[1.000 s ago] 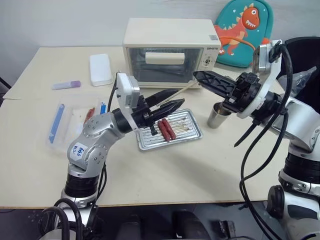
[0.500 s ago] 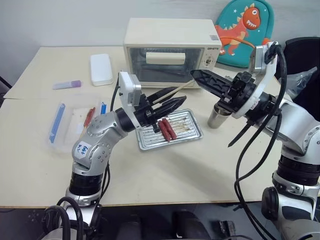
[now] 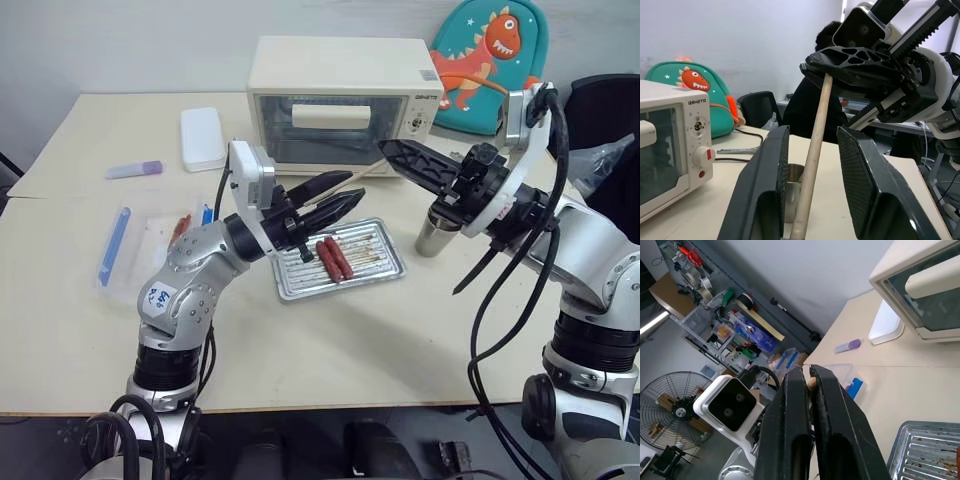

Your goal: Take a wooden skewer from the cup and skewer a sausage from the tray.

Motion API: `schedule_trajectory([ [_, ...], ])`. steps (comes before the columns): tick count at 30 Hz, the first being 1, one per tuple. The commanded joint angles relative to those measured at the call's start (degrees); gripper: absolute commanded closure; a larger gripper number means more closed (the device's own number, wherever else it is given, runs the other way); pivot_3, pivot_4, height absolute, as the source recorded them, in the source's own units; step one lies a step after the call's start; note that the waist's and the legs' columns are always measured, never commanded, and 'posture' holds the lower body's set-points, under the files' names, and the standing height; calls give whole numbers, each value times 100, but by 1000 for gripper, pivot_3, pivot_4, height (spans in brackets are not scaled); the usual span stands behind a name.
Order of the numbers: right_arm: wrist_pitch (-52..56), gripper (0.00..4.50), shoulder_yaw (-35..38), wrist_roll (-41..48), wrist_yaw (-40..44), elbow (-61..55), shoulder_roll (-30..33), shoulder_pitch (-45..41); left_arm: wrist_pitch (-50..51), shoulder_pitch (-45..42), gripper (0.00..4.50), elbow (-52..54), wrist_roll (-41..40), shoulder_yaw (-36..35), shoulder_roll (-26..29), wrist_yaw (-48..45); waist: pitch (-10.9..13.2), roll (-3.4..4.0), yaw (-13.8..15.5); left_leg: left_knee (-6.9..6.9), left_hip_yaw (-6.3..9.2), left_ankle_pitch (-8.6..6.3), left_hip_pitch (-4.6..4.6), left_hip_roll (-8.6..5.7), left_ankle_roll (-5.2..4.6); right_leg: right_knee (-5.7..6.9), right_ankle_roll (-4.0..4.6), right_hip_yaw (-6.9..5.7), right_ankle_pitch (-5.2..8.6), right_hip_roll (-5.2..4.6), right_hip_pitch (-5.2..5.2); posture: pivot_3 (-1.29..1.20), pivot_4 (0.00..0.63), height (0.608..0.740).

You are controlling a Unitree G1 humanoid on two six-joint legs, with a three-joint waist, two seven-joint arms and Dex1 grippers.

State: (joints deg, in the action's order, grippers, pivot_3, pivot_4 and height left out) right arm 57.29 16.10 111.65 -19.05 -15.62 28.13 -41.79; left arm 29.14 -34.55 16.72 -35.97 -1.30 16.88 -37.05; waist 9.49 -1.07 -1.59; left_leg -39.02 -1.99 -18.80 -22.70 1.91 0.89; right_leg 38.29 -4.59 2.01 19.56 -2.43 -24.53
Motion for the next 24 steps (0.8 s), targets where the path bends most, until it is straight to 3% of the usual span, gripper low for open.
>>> schedule_trajectory([
  [1,-136,4500,40,135,-25,-205,-36,-56,-144,-144,3876,42,-51,-84,-30,-3,0,0,-1,0,0,0,0,0,0,0,0,0,0,0,0,0,150,740],
  [4,-142,4500,28,135,-45,-195,-35,-63,-145,-160,4486,27,-51,-90,-41,-6,0,0,0,0,0,0,0,0,0,-1,0,0,0,0,0,0,150,740],
  [15,-141,4500,11,135,-33,-98,32,-108,-97,-216,4486,-19,-105,-125,-65,-5,0,0,-1,2,0,0,-1,0,0,-2,0,0,0,0,0,0,150,740],
  [24,71,4500,244,135,272,152,259,-35,-132,-238,2643,-20,-99,-143,-72,46,0,0,0,2,0,0,-2,1,0,-6,0,-1,0,0,0,0,150,740],
])
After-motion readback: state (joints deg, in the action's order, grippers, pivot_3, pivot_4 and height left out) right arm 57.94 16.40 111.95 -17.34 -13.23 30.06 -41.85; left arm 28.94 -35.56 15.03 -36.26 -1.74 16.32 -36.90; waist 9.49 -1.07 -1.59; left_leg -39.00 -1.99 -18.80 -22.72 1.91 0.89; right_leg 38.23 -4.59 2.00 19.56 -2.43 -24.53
